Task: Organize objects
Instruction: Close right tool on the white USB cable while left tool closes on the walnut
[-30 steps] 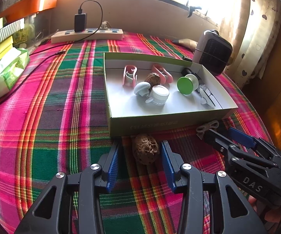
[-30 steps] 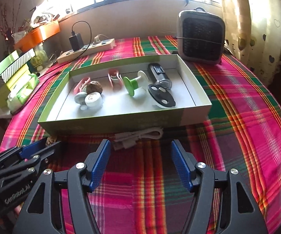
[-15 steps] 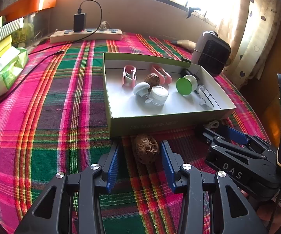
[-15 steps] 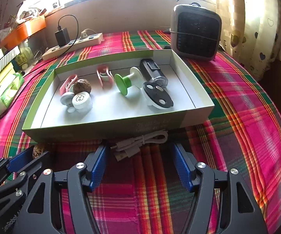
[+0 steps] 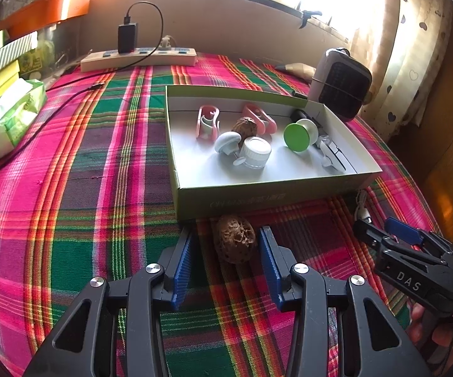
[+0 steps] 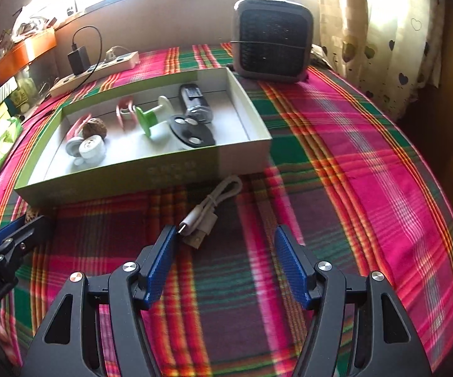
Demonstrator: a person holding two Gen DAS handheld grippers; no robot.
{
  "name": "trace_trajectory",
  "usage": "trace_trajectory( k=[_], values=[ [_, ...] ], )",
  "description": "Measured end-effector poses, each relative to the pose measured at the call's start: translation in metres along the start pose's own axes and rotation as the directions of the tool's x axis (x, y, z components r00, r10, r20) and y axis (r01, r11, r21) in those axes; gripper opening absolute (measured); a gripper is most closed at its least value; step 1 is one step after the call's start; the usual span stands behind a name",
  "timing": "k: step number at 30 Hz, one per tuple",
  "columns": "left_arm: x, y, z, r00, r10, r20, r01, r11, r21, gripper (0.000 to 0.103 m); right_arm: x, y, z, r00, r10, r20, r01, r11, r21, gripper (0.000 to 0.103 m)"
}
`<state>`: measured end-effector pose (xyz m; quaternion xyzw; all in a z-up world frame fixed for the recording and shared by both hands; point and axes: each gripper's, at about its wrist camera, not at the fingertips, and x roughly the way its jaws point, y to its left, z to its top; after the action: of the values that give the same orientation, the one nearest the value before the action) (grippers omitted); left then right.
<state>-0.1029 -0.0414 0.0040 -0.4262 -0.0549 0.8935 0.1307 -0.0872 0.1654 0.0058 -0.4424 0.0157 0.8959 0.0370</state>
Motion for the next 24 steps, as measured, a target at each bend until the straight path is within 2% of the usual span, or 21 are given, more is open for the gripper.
trace_trajectory(
  k=[9,14,16,20,24],
  values=[
    [-0.001,-0.001,-0.001,1.000,0.011,-0.001,-0.011,1.000,0.005,0.039,-0.008,-0.025,-0.008,1.000,-0.013,0.005,0.013,0.999,0.038,0.064],
    [-0.003,0.002,-0.002,1.000,0.020,-0.006,-0.020,1.000,0.004,0.039,-0.008,-0.019,-0.006,0.997,0.079,0.024,-0.079,0.997,0.012,0.064],
    [-0.003,0.002,-0.003,1.000,0.020,-0.007,-0.020,1.000,0.000,0.039,-0.005,-0.017,-0.004,0.996,0.091,0.021,-0.091,0.996,-0.001,0.064],
    [-0.003,0.001,-0.003,1.000,0.027,-0.010,-0.027,1.000,-0.004,0.039,-0.001,-0.017,0.000,0.995,0.098,0.016,-0.098,0.995,-0.015,0.064],
    [-0.002,-0.002,-0.003,0.999,0.042,-0.012,-0.041,0.999,0.005,0.039,0.003,-0.015,0.002,0.998,0.067,0.008,-0.067,0.996,-0.053,0.064]
  ],
)
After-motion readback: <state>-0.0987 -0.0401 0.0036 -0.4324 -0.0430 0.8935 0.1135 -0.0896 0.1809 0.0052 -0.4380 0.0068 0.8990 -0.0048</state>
